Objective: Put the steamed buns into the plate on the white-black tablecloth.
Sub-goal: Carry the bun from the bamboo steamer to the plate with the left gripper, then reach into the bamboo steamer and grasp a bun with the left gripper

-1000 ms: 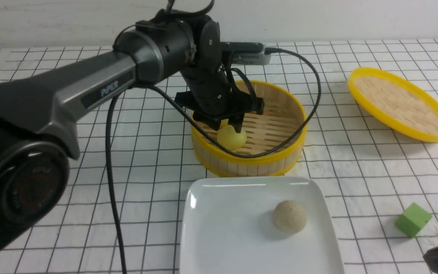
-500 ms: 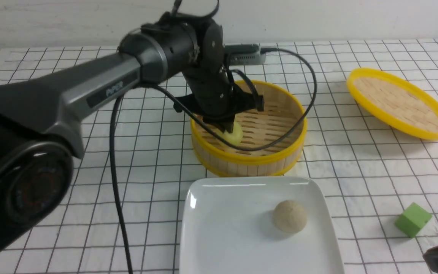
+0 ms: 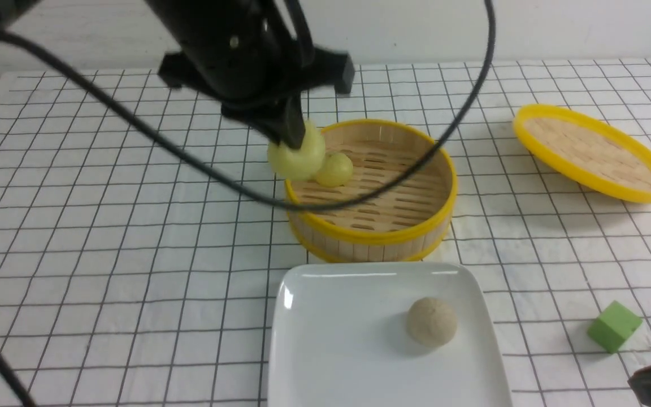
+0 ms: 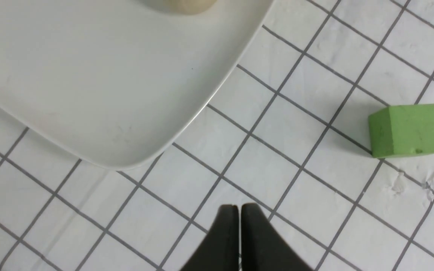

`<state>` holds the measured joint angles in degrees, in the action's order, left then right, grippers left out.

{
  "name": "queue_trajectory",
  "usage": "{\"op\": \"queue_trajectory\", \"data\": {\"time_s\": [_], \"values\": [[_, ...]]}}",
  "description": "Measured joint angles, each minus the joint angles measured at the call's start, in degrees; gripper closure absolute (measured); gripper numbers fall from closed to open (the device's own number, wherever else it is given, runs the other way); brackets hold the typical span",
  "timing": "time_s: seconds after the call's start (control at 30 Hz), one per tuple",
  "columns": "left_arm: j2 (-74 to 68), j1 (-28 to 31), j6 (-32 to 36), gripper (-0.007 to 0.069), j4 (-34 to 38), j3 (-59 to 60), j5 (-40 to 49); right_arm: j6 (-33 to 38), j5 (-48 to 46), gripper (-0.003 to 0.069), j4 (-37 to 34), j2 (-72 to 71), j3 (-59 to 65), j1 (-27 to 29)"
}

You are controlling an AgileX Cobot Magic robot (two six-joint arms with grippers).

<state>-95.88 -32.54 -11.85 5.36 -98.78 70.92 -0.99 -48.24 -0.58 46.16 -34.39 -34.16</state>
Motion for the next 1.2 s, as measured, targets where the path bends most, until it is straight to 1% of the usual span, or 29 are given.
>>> {"op": "queue_trajectory", "data": {"time_s": [0.03,0.07,0.17,0.2,0.3,0.37,0.47,0.57,0.7,0.8,0.87,0.9,0.97,1.03,1.07,1.1,1.13,1.17,1.2], "values": [[0.54,-1.13,-0.12,0.0605,0.49,5.98,0.0,0.0,0.0,0.0626,0.0,0.0,0.02,0.0],[0.54,-2.15,-0.27,0.0604,0.71,9.54,-0.57,0.0,0.0,0.0623,0.0,0.0,0.02,0.0],[-1.18,-6.05,-0.27,0.0601,0.9,17.8,-6.9,0.0,0.0,0.0619,0.0,0.0,0.02,0.0],[-2.21,-7.29,-0.27,0.06,0.82,19.43,-10.54,0.0,0.0,0.0617,0.0,0.0,0.02,0.0],[-5.9,-9.81,-0.99,0.0589,-0.69,21.42,-17.16,0.0,0.0,0.0612,0.0,0.0,0.02,0.0],[-7.36,-10.25,-1.99,0.0582,-1.58,21.56,-18.72,0.0,0.0,0.0611,0.0,0.0,0.02,0.0],[-10.72,-10.37,-5.67,0.0524,-3.49,21.62,-20.74,0.0,0.0,0.0604,0.0,0.0,0.02,0.0],[-12.1,-10.37,-6.72,0.0435,-4.28,21.45,-20.46,0.0,0.0,0.06,0.0,0.0,0.02,0.0],[-11.77,-10.37,-6.94,0.0315,-5.36,17.04,-13.63,0.0,0.0,0.0593,0.0,0.0,0.02,0.0],[-11.33,-10.37,-7.0,0.0259,-7.44,11.82,-9.64,0.0,0.0,0.0587,0.0,0.0,0.02,0.0],[-11.18,-10.37,-7.18,0.0249,-8.31,9.74,-8.76,0.0,0.0,0.0586,0.0,0.0,0.02,0.0],[-11.08,-10.37,-7.77,0.0256,-9.68,7.44,-7.67,0.0,0.0,0.0584,0.0,0.0,0.02,0.0],[-11.13,-10.1,-11.26,0.031,-12.31,4.12,-7.1,0.0,0.0,0.0582,0.0,0.0,0.02,0.0],[-11.77,-8.73,-16.1,0.0433,-14.55,-0.27,-6.21,0.0,0.0,0.0579,0.0,0.0,0.02,0.0],[-12.27,-7.78,-17.24,0.0505,-15.08,-2.67,-5.74,0.0,0.0,0.0579,0.0,0.0,0.02,0.0],[-13.1,-6.62,-17.93,0.0549,-15.26,-4.6,-5.16,0.0,0.0,0.0578,0.0,0.0,0.02,0.0],[-14.69,-4.26,-18.31,0.0589,-14.67,-7.53,-4.63,0.0,0.0,0.0575,-0.18,0.0,0.02,0.0],[-16.46,-2.05,-18.09,0.0613,-12.41,-10.87,-4.55,0.0,0.0,0.0574,-0.23,0.0,0.02,0.0],[-16.79,-1.71,-17.79,0.0615,-11.98,-11.33,-4.63,0.0,0.0,0.0573,-0.23,0.0,0.02,0.0]]}}
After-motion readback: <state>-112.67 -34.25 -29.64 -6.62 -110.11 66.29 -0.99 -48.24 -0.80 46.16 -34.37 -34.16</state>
